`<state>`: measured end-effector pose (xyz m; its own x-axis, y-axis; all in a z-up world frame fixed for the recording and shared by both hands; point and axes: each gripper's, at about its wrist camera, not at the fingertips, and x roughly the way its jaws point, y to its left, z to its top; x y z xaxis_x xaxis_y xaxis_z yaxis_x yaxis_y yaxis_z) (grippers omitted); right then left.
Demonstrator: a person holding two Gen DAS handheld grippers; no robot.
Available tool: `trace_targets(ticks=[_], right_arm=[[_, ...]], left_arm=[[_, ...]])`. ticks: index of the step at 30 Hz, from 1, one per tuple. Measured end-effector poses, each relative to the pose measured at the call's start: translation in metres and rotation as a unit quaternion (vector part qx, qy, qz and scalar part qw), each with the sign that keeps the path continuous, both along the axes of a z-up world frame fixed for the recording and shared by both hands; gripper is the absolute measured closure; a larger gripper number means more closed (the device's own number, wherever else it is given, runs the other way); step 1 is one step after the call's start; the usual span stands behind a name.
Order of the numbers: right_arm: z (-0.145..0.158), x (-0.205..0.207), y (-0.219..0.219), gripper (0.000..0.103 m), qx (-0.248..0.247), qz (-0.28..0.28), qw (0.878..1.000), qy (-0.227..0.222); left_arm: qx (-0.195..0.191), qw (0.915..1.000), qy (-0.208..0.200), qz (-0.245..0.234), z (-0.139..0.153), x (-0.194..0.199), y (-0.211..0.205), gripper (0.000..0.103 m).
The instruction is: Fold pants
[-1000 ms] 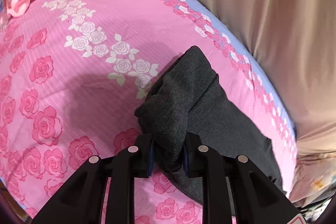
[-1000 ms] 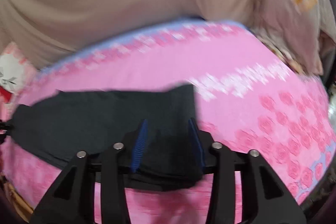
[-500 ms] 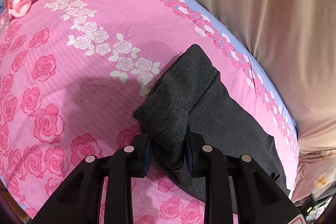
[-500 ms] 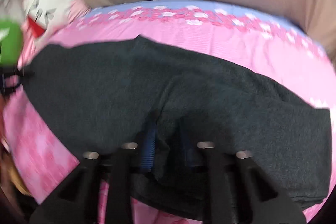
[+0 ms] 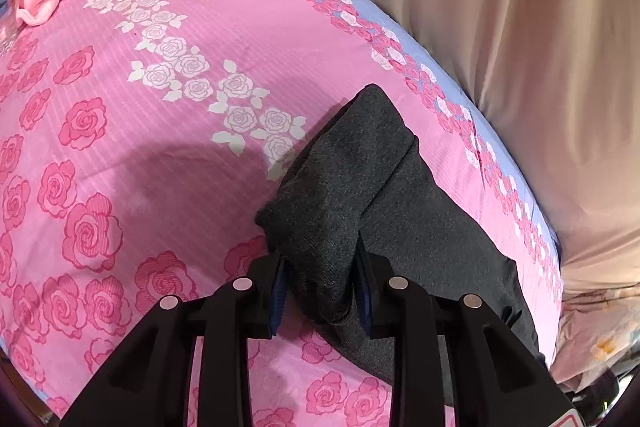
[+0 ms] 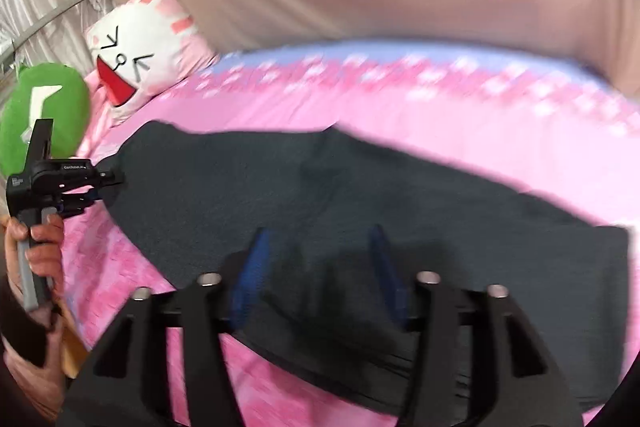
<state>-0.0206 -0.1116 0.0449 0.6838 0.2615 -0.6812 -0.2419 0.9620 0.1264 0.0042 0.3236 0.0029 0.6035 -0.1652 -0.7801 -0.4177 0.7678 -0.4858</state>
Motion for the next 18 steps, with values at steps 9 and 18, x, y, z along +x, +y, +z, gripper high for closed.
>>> trace_targets(ticks=[9, 18], right_arm=[[0.000, -0.046, -0.121, 0.027, 0.001, -0.137, 0.991, 0.001], [-0.002, -0.084, -0.215, 0.026, 0.089, -0.215, 0.972, -0.012]], left_arm=[[0.067, 0.9972, -0.032, 0.008, 0.044, 0.000, -0.037, 0.087], [0.152, 0.9646, -0.160, -0.144, 0.166, -0.026, -0.210, 0.087]])
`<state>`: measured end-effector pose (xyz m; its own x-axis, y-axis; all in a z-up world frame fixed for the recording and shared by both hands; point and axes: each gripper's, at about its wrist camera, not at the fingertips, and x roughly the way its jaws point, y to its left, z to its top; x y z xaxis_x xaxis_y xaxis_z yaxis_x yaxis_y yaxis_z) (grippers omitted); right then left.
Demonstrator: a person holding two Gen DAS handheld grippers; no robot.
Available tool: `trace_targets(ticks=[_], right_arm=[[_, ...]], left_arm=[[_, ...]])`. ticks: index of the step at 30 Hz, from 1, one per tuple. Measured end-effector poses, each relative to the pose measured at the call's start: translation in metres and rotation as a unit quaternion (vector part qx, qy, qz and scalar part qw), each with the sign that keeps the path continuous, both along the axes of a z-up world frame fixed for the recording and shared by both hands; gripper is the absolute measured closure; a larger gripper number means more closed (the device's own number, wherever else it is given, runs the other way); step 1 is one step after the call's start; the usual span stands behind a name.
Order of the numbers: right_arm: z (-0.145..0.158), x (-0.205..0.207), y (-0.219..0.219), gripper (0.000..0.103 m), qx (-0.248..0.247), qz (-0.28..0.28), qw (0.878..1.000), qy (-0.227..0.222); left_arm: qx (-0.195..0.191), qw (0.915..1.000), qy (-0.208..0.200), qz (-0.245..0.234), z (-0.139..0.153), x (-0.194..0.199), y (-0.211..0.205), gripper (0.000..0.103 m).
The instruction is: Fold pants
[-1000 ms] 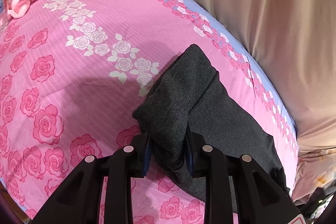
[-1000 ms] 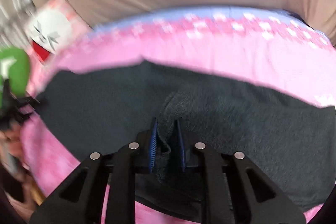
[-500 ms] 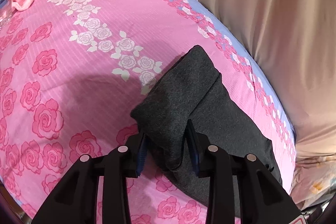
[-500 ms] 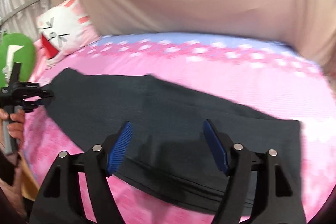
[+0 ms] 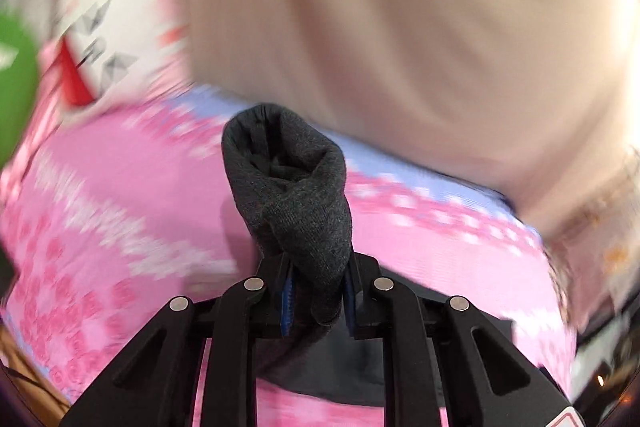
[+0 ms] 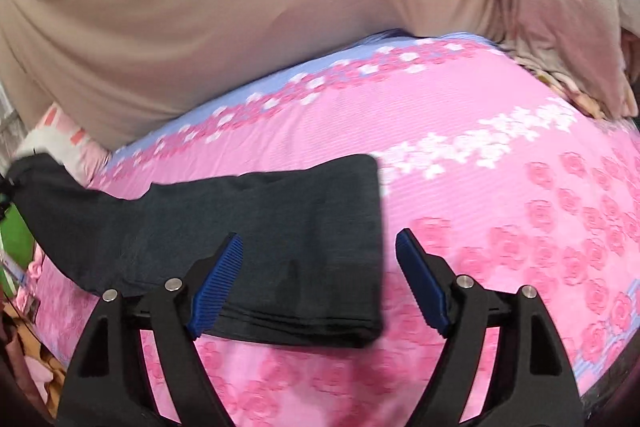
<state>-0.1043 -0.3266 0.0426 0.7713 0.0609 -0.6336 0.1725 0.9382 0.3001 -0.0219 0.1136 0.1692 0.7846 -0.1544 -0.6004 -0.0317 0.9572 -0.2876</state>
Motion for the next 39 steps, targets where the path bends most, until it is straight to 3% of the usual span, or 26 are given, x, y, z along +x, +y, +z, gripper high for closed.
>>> trace_targets(ticks=[2, 3, 4, 6, 10, 14, 17, 20, 24, 27, 31, 35, 39], right_arm=[[0.000, -0.004, -0.010, 0.025, 0.008, -0.002, 1.000, -0.003], [-0.002, -0.007, -0.016, 0.025, 0.011, -0.004, 1.000, -0.004], [-0.005, -0.011, -0.021, 0.025, 0.015, -0.006, 1.000, -0.004], [-0.009, -0.017, -0.029, 0.025, 0.023, -0.010, 1.000, -0.003], [-0.011, -0.032, -0.039, 0.025, 0.025, -0.015, 1.000, -0.004], [-0.006, -0.033, -0.037, 0.025, 0.023, -0.002, 1.000, -0.008], [-0.001, -0.017, -0.022, 0.017, 0.047, 0.037, 0.998, -0.013], [0.001, 0.010, 0.010, 0.016, 0.054, 0.096, 0.994, -0.007], [-0.009, 0.056, 0.059, 0.016, 0.058, 0.157, 0.986, 0.023], [-0.017, 0.080, 0.084, 0.016, 0.052, 0.168, 0.983, 0.044], [-0.031, 0.104, 0.112, 0.016, 0.048, 0.166, 0.982, 0.074], [-0.048, 0.117, 0.125, 0.016, 0.073, 0.171, 0.977, 0.100], [-0.051, 0.119, 0.134, 0.016, 0.067, 0.159, 0.980, 0.097]], left_arm=[[0.016, 0.9989, -0.004, -0.044, 0.007, -0.006, -0.048, 0.085], [0.015, 0.9974, 0.003, -0.071, 0.003, -0.007, -0.073, 0.072], [0.008, 0.9949, 0.013, -0.100, -0.006, -0.007, -0.097, 0.046], [0.010, 0.9892, 0.043, -0.140, -0.028, -0.006, -0.138, 0.013], [0.097, 0.9811, 0.058, -0.157, -0.067, -0.017, -0.193, 0.014], [0.146, 0.9803, 0.020, -0.132, -0.065, -0.038, -0.182, 0.014], [0.138, 0.9856, 0.032, -0.094, -0.066, -0.036, -0.147, 0.013], [0.120, 0.9897, 0.067, -0.042, -0.078, -0.032, -0.103, 0.013], [0.128, 0.9859, 0.108, 0.009, -0.104, -0.029, -0.063, 0.013], [0.152, 0.9803, 0.121, 0.034, -0.120, -0.033, -0.045, 0.013], [0.160, 0.9771, 0.134, 0.038, -0.135, -0.037, -0.024, 0.013], [0.159, 0.9766, 0.141, 0.032, -0.144, -0.037, -0.012, 0.013], [0.156, 0.9780, 0.137, 0.022, -0.146, -0.038, -0.011, 0.013]])
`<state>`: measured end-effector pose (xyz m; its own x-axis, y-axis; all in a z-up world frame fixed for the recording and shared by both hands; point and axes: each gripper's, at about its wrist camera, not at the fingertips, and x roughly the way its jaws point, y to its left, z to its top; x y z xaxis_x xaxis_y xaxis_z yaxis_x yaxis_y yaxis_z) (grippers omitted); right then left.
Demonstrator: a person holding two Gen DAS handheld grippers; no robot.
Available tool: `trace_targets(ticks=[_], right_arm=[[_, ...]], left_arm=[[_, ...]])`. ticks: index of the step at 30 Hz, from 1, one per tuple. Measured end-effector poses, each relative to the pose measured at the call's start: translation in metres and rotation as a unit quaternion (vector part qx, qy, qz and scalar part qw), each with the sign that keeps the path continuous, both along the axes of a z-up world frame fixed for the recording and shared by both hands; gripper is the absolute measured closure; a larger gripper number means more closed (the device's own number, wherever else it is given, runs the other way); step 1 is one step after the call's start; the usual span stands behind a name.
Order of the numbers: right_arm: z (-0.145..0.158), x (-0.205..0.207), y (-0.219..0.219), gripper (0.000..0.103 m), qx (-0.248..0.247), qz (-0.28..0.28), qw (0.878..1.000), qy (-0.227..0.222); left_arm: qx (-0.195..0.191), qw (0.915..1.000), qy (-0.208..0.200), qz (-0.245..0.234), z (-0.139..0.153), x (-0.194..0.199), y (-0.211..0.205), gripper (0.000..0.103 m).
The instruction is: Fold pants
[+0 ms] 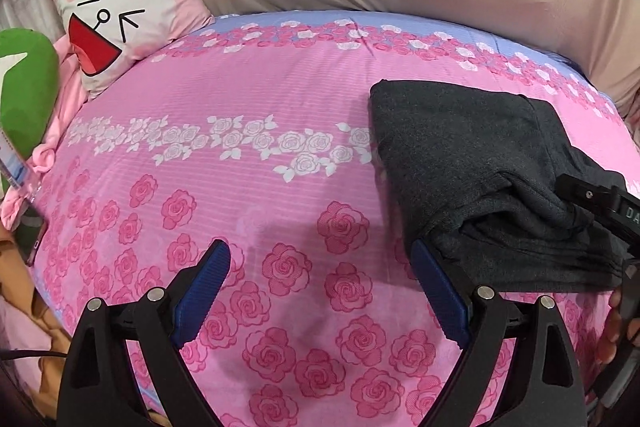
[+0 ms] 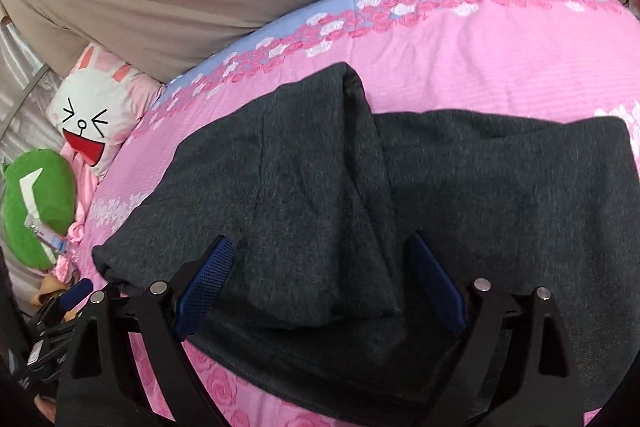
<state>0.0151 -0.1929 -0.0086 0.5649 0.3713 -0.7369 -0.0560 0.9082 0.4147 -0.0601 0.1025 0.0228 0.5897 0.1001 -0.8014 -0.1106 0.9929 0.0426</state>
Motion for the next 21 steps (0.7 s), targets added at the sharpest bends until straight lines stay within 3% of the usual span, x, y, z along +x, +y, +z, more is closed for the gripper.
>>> trace_targets(ticks=[1, 2, 4, 6, 9, 13, 15, 18, 21], right_arm=[[0.000, 0.000, 0.001, 0.021, 0.006, 0.001, 1.000, -0.001], [-0.001, 0.000, 0.001, 0.039, 0.008, 0.004, 1.000, 0.001], [0.001, -0.001, 0.003, 0.055, 0.009, 0.009, 1.000, -0.002], [0.010, -0.002, 0.001, 0.080, 0.030, 0.014, 0.999, -0.007], [0.029, 0.001, 0.002, 0.086, 0.065, 0.029, 0.997, -0.022], [0.088, 0.001, 0.014, 0.088, 0.085, 0.058, 0.991, -0.091], [0.125, -0.012, 0.012, 0.088, 0.071, 0.064, 0.985, -0.145], [0.155, -0.037, -0.010, 0.088, 0.034, 0.048, 0.978, -0.200], [0.143, -0.059, -0.050, 0.088, -0.027, -0.007, 0.981, -0.193]], left_arm=[[-0.001, 1.0000, -0.001, -0.002, 0.000, 0.000, 0.000, 0.013], [-0.001, 1.0000, -0.001, -0.003, -0.001, 0.000, -0.001, 0.013], [-0.005, 1.0000, -0.001, -0.006, -0.002, -0.001, -0.001, 0.013], [-0.009, 0.9999, 0.000, -0.008, -0.003, 0.000, 0.000, 0.013], [-0.014, 0.9999, 0.003, -0.005, -0.003, -0.001, 0.001, 0.013], [-0.039, 0.9992, 0.003, -0.002, 0.006, -0.004, 0.006, 0.013], [-0.051, 0.9987, 0.000, -0.005, 0.013, -0.008, 0.008, 0.013], [-0.061, 0.9979, -0.015, -0.019, 0.028, -0.017, 0.007, 0.013], [-0.061, 0.9972, -0.030, -0.033, 0.038, -0.022, 0.000, 0.013]])
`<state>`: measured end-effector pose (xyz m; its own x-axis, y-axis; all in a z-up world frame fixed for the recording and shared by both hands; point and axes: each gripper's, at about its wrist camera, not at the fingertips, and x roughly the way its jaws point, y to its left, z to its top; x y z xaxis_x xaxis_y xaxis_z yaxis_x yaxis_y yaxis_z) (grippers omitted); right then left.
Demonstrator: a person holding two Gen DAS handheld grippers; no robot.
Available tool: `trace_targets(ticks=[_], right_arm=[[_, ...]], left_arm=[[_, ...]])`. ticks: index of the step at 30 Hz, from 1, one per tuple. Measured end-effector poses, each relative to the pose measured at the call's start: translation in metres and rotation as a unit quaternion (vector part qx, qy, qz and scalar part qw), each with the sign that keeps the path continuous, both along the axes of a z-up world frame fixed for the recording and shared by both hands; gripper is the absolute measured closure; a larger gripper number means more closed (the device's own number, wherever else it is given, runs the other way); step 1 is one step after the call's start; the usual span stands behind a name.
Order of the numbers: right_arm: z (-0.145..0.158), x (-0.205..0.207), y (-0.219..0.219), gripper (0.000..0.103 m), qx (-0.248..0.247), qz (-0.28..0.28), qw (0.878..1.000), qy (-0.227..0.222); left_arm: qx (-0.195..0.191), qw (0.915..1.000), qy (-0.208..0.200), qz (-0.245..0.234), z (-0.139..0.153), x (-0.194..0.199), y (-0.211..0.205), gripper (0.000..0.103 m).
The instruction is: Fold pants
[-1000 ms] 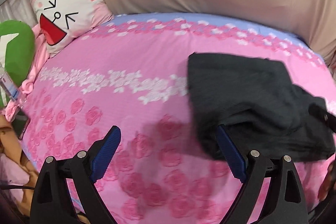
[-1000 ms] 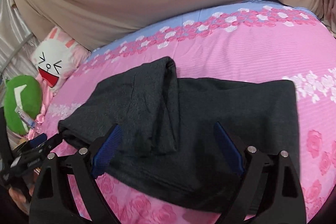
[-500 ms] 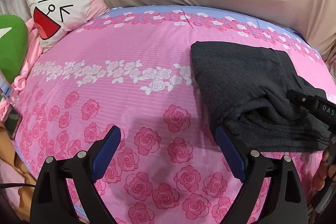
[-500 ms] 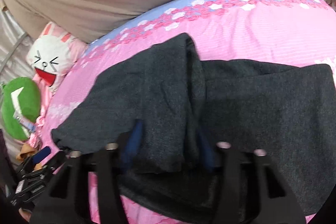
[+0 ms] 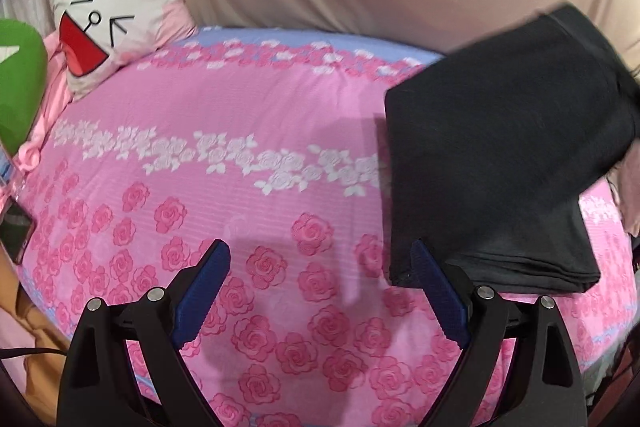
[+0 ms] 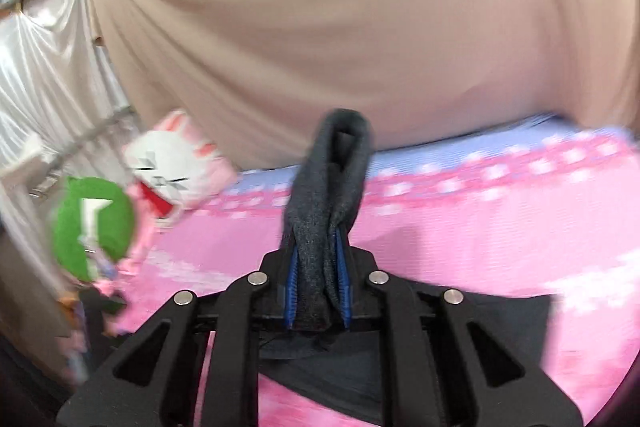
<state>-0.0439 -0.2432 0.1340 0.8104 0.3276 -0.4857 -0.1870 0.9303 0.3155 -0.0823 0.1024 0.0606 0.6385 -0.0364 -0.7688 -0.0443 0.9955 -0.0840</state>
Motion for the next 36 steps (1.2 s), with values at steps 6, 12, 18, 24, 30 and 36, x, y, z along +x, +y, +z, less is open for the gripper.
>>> trace_targets(ticks=[6, 12, 18, 24, 30, 36], right_arm=[[-0.119, -0.015, -0.087, 0.102, 0.019, -0.126, 0.981, 0.149], [-0.106, -0.026, -0.111, 0.095, 0.068, -0.122, 0.982, 0.124], [-0.110, 0.002, -0.098, 0.030, 0.048, -0.085, 0.986, 0.136], [-0.142, 0.022, -0.069, 0.071, 0.020, -0.061, 0.983, 0.170], [-0.081, -0.017, -0.071, 0.087, 0.026, -0.058, 0.994, 0.092], [-0.140, -0.012, -0.091, 0.068, 0.030, -0.102, 0.981, 0.165]], left_arm=[[0.000, 0.9990, 0.030, -0.032, -0.017, 0.019, -0.033, 0.013], [-0.007, 0.9963, 0.050, -0.069, -0.025, 0.026, -0.067, 0.013], [-0.001, 0.9960, 0.048, -0.076, -0.024, 0.023, -0.076, 0.013], [0.007, 0.9956, 0.057, -0.074, -0.027, 0.023, -0.076, 0.013], [0.010, 0.9955, 0.060, -0.074, -0.028, 0.027, -0.075, 0.013], [0.001, 0.9945, 0.072, -0.076, -0.041, 0.033, -0.076, 0.013]])
